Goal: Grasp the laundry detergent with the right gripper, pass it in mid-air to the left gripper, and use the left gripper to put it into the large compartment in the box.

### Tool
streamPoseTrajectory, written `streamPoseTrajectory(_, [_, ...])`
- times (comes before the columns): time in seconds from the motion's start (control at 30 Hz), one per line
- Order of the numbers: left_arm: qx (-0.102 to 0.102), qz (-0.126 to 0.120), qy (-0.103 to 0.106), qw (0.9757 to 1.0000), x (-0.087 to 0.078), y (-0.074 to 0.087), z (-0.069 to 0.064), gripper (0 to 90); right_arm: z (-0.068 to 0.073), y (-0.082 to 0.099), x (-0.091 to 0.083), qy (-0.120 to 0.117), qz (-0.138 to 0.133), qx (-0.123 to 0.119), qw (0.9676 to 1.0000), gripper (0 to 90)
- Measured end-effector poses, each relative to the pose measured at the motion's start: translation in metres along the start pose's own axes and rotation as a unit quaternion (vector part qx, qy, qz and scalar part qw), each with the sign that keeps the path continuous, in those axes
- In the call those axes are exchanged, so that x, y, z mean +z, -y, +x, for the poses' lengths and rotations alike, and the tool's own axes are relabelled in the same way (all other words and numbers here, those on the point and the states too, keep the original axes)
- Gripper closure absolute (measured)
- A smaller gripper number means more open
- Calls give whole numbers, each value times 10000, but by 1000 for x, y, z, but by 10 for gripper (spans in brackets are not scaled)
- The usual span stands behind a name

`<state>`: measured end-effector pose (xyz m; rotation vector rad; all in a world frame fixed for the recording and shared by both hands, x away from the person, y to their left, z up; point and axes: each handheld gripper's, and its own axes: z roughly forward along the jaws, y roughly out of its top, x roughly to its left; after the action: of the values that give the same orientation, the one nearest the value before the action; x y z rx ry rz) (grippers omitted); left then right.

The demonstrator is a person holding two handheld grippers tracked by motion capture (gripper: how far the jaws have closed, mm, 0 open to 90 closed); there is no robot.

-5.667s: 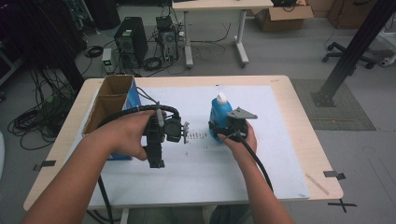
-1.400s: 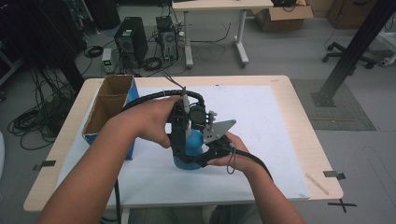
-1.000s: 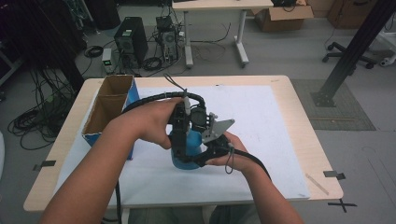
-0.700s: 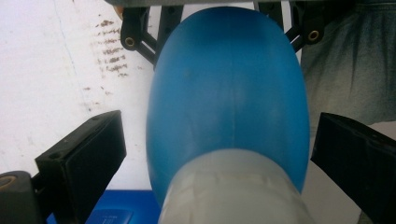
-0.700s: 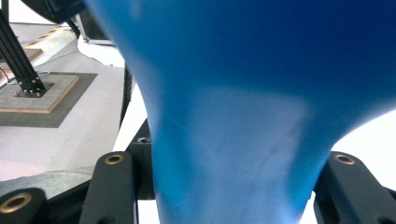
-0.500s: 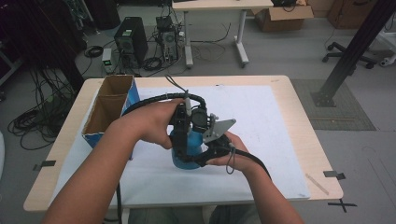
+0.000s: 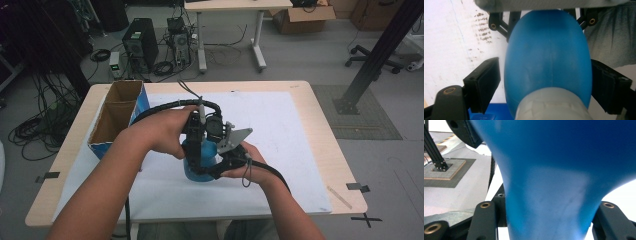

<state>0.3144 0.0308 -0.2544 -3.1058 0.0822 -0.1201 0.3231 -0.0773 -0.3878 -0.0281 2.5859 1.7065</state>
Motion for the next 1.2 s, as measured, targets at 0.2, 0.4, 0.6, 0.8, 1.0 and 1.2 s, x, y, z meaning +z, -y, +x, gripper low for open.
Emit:
streamPoseTrajectory(0.2, [21, -15, -25, 10000, 0, -1, -1, 179, 1, 0, 0, 10, 9, 4, 10000, 450])
streamPoseTrajectory(0.4, [21, -11, -28, 10000, 0, -1, -2, 208, 1, -1, 1, 3, -10, -65, 10000, 450])
streamPoseTrajectory(0.6, [47, -25, -43, 10000, -1, 0, -2, 226, 1, -1, 1, -3, 25, -25, 10000, 450])
streamPoseTrajectory(0.8, [25, -11, -37, 10000, 0, 1, -3, 258, 1, -2, 2, 10, -14, -59, 10000, 450])
streamPoseTrajectory(1.0, [-5, 57, -67, 10000, 1, 0, -3, 288, 0, -3, 3, 8, 1, -92, 10000, 450])
streamPoseTrajectory(1.2, [6, 59, -9, 10000, 2, 1, -2, 374, 0, -3, 3, 4, -2, -95, 10000, 450])
